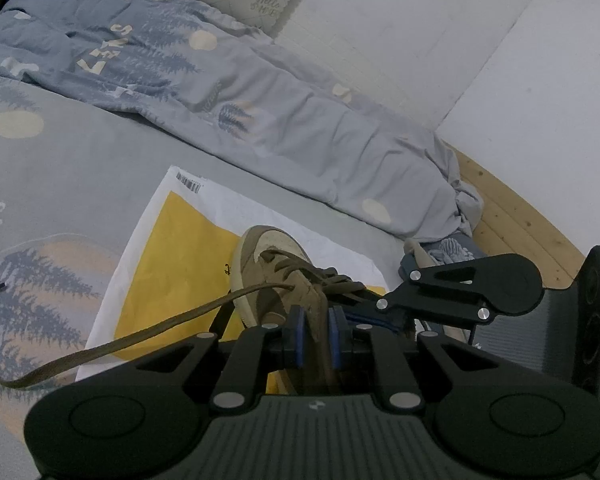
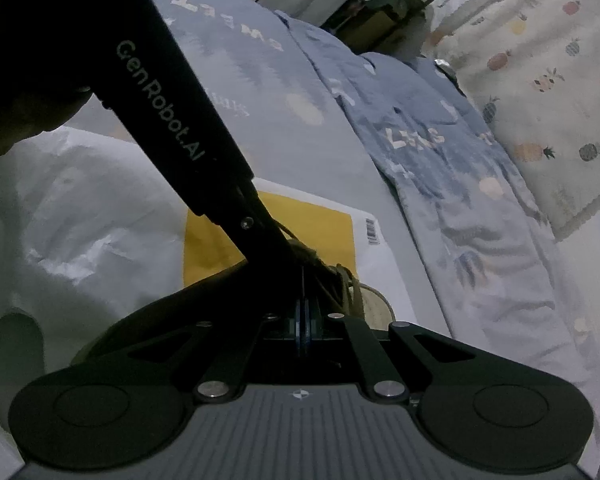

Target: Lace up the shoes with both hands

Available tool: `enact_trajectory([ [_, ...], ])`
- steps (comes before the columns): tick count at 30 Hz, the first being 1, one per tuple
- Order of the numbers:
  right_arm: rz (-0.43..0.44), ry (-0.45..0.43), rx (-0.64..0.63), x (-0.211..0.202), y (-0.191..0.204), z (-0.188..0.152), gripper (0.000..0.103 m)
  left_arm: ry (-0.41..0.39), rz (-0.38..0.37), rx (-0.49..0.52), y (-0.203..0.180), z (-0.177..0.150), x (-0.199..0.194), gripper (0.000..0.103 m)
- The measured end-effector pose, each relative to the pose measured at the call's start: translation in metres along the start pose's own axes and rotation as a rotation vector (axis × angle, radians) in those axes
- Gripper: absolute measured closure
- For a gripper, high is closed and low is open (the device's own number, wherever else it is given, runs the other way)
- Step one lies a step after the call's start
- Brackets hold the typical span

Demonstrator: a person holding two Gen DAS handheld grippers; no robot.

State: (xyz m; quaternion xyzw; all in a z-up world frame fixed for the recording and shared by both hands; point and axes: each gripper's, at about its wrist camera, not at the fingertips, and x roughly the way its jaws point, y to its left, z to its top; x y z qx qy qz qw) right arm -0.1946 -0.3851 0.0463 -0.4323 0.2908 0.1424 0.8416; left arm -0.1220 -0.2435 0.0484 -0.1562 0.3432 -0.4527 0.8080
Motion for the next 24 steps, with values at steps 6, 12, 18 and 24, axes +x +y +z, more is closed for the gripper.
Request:
enact_trajectory([
  [6, -0.002, -0.007, -0.045, 0.002, 0.0, 0.002, 0.103, 0.0, -0.001, 0.003, 0.0, 0.001, 0.0, 0.093],
  [12, -0.01, -0.025, -0.049, 0.004, 0.002, 0.003, 0.103, -0.012, -0.022, -0.099, 0.012, 0.003, -0.003, 0.091],
  [18, -0.021, -0.048, -0.013, 0.001, 0.002, -0.002, 0.103, -0.105, -0.073, -0.396, 0.041, -0.001, -0.009, 0.086],
  [24, -0.019, -0.067, -0.007, 0.002, 0.001, -0.001, 0.103, -0.134, -0.045, -0.624, 0.06, -0.016, 0.003, 0.086],
])
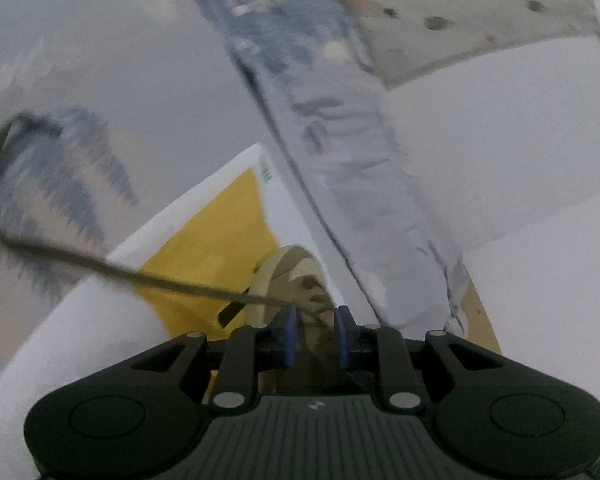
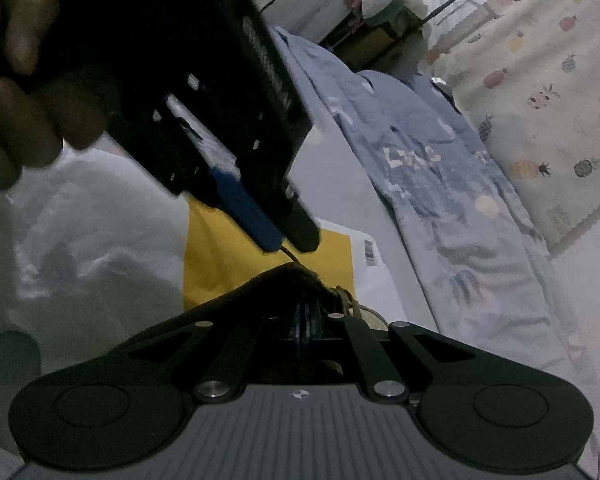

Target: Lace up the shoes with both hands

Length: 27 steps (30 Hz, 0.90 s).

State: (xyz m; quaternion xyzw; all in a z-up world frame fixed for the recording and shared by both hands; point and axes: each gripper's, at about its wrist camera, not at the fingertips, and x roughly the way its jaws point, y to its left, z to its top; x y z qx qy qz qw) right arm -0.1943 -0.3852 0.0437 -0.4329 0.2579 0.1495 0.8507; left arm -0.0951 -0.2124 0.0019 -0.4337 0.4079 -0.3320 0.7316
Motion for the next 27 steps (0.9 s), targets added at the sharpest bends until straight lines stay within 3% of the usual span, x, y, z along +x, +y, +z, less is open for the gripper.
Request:
enact_trajectory([
  [4, 0.001, -0.005, 0.001, -0.001, 0.003, 0.004, 0.103, -0.016, -0.009, -0.038, 0.004, -0.001, 0.004, 0.086],
  [6, -0.021, 0.016, 0.014, -0.003, 0.037, 0.035, 0.103, -0.01, -0.016, -0.052, 0.004, -0.001, 0.007, 0.086],
  [12, -0.019, 0.009, 0.015, -0.006, 0.04, 0.031, 0.103, -0.009, -0.02, -0.058, 0.004, 0.0, 0.009, 0.086],
  [14, -0.018, 0.008, 0.013, -0.007, 0.04, 0.03, 0.103, -0.009, -0.029, -0.055, 0.004, 0.001, 0.009, 0.088],
  [16, -0.016, 0.006, 0.014, -0.008, 0.04, 0.028, 0.103, -0.008, -0.042, -0.05, 0.004, 0.001, 0.01, 0.102],
  [20, -0.008, 0.002, 0.018, -0.008, 0.026, 0.021, 0.103, -0.019, -0.039, -0.022, 0.001, 0.0, 0.008, 0.103],
  [27, -0.013, 0.003, 0.028, -0.009, 0.026, 0.023, 0.103, -0.137, 0.021, -0.025, 0.0, 0.005, -0.007, 0.103],
])
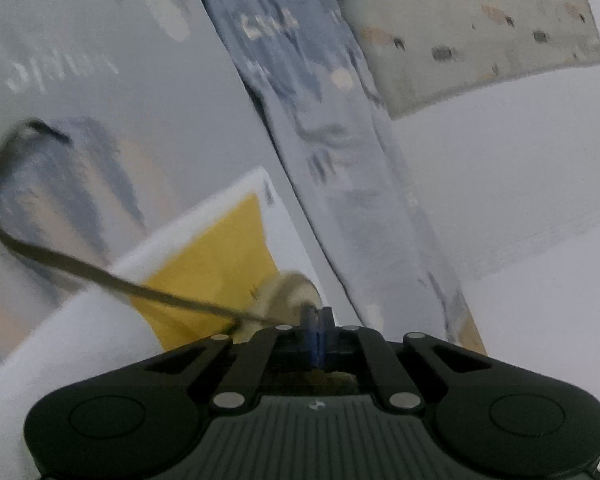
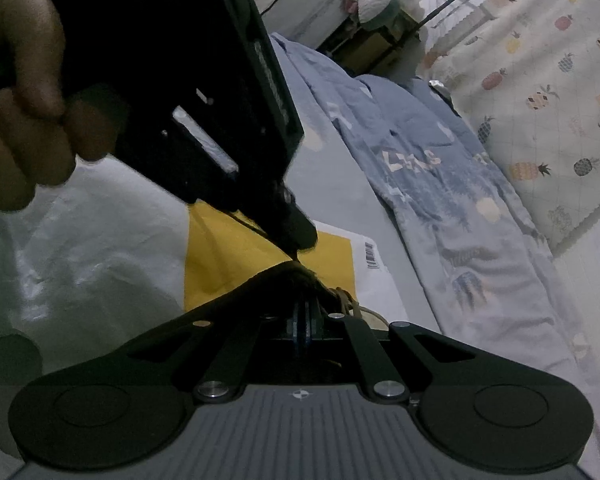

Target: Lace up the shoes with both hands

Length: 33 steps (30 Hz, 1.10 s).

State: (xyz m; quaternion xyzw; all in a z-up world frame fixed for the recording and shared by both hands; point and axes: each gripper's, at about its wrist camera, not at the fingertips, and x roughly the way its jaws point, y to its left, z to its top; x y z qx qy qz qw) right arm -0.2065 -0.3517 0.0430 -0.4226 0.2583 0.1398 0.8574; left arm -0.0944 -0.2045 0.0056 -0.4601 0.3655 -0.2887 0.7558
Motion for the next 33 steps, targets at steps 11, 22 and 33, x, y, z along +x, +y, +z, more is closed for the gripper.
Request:
enact_trajectory([
  [11, -0.004, 0.009, 0.011, 0.002, -0.002, 0.001, 0.103, 0.023, -0.039, -0.033, -0.001, 0.005, -0.002, 0.101],
  [22, -0.008, 0.01, 0.018, 0.004, -0.005, -0.001, 0.103, 0.098, -0.028, -0.052, -0.001, -0.004, 0.016, 0.085],
  [33, -0.057, 0.016, 0.072, -0.004, -0.005, -0.002, 0.101, 0.098, -0.012, -0.036, 0.0, -0.011, 0.018, 0.103],
])
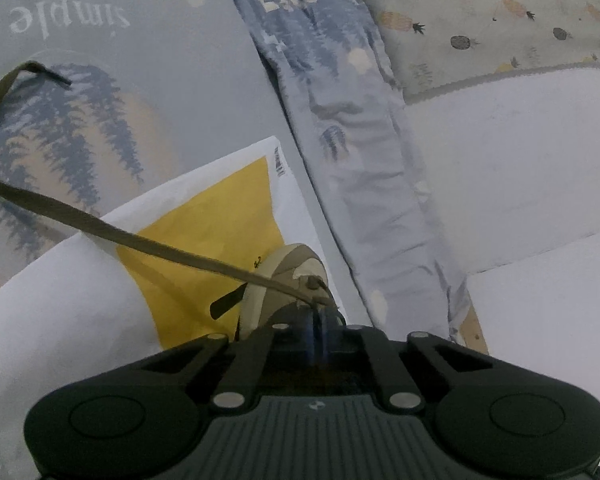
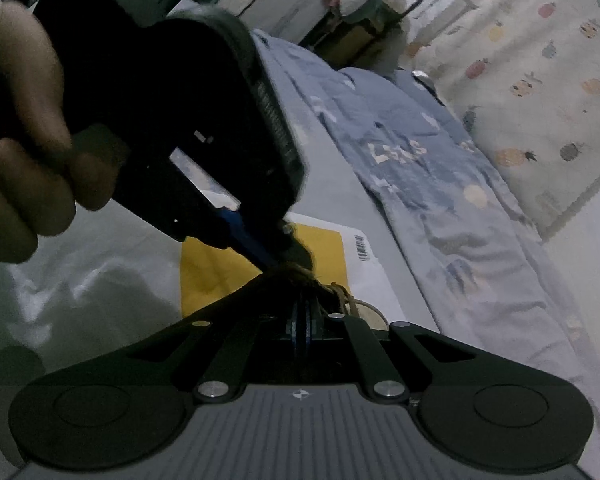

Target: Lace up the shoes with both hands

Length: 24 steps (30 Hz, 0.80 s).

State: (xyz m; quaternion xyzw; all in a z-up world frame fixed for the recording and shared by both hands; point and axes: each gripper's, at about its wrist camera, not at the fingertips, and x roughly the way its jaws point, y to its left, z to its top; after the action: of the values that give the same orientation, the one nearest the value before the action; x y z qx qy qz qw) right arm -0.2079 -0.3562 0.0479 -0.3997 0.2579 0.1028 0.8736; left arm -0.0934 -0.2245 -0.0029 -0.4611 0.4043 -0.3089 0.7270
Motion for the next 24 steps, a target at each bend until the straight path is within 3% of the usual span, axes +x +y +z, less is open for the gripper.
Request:
enact_trajectory([
  [4, -0.069, -0.007, 0.101, -0.016, -0.002, -0.003, 0.09, -0.002, 0.007, 0.017, -0.002, 0.001, -0.001, 0.103],
  [8, -0.18, -0.025, 0.301, -0.041, -0.014, -0.012, 0.078, -0.001, 0.011, 0.023, -0.003, 0.001, -0.002, 0.103],
  [10, -0.211, -0.018, 0.424, -0.052, -0.024, -0.02, 0.078, -0.002, 0.013, 0.025, -0.004, 0.001, -0.003, 0.103],
  [15, -0.184, 0.007, 0.622, -0.066, -0.029, -0.036, 0.078, -0.009, 0.025, 0.044, -0.007, -0.002, -0.003, 0.103],
  [24, -0.18, 0.024, 0.683, -0.056, -0.032, -0.044, 0.08, -0.02, 0.042, 0.088, -0.015, -0.004, -0.003, 0.103],
])
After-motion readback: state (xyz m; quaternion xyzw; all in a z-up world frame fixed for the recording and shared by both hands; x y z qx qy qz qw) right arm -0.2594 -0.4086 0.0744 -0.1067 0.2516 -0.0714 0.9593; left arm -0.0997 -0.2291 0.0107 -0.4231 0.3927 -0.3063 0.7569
